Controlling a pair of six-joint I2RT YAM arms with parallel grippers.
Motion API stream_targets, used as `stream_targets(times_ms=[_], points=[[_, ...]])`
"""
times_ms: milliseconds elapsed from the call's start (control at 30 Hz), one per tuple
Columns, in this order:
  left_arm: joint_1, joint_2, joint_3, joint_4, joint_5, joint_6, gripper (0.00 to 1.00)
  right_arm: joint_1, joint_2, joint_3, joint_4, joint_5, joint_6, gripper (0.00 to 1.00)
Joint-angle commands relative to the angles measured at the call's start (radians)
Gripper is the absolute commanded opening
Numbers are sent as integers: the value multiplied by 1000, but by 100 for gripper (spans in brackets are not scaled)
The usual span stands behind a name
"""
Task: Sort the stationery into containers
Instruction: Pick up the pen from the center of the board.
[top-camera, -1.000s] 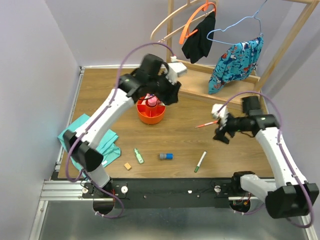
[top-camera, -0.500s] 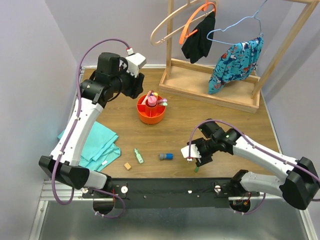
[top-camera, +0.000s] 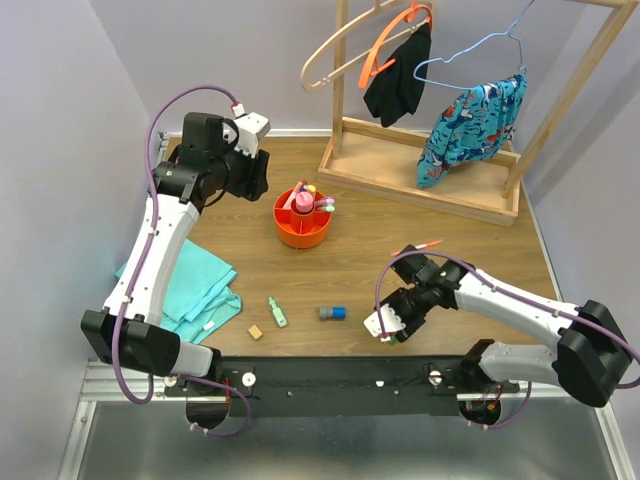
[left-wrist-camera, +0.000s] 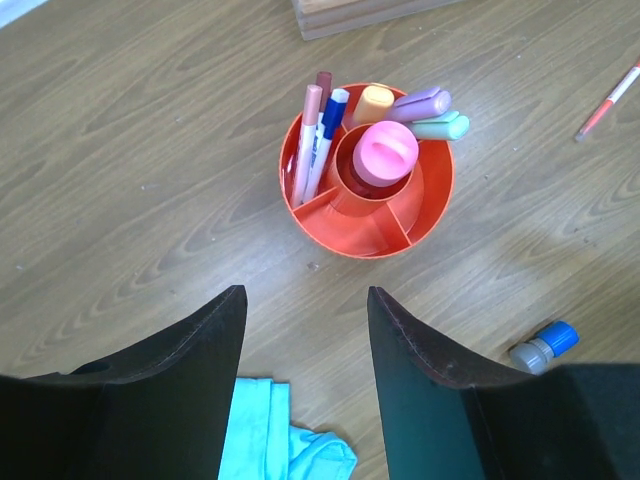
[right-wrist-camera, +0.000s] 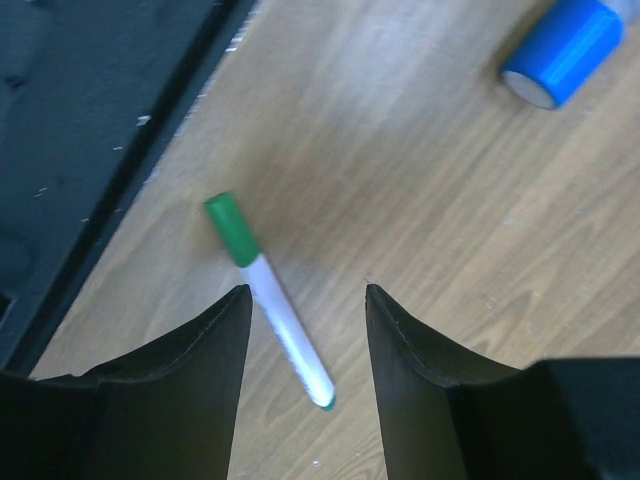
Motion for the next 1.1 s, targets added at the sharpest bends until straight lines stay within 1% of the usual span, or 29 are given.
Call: stream_targets(times_ms=[0, 133, 200, 400, 567, 667, 700, 767, 800, 833, 867, 900, 933, 1033, 1067], points=[[29, -6, -6, 27, 39, -33, 61, 19, -20, -38, -117, -38, -97, 57], [41, -1, -1, 30, 40, -37, 61, 27, -32, -71, -106, -28, -92, 57], [46, -1, -4, 32, 42, -37, 61, 28, -26, -74, -73, -27, -78, 57], [58, -20, -41, 33, 51, -47, 61, 42, 47, -64, 24, -25, -45, 55], [72, -40, -73, 35, 62, -51, 61, 86, 94, -61, 79, -19, -12, 53], [84, -52, -86, 35, 65, -56, 61, 121, 126, -69, 95, 2, 17, 45], [87, -56, -89, 36, 66, -57, 61, 131, 132, -75, 95, 11, 24, 34], [95, -64, -98, 36, 72, -60, 61, 151, 149, -74, 84, 28, 50, 20], [96, -70, -103, 36, 74, -62, 61, 152, 149, -69, 76, 33, 60, 8], [101, -75, -107, 35, 77, -62, 61, 155, 149, -51, 69, 38, 85, 4], [101, -76, -110, 36, 81, -63, 61, 155, 147, -28, 49, 47, 105, 1], [104, -79, -109, 35, 80, -64, 61, 155, 144, -3, 42, 53, 128, 1], [104, -81, -110, 33, 83, -62, 61, 155, 144, 76, 36, 59, 183, 1], [104, -73, -98, 27, 92, -60, 61, 145, 164, 228, 41, 96, 286, 1], [104, -70, -92, 30, 95, -60, 61, 139, 196, 329, 33, 82, 306, 1]])
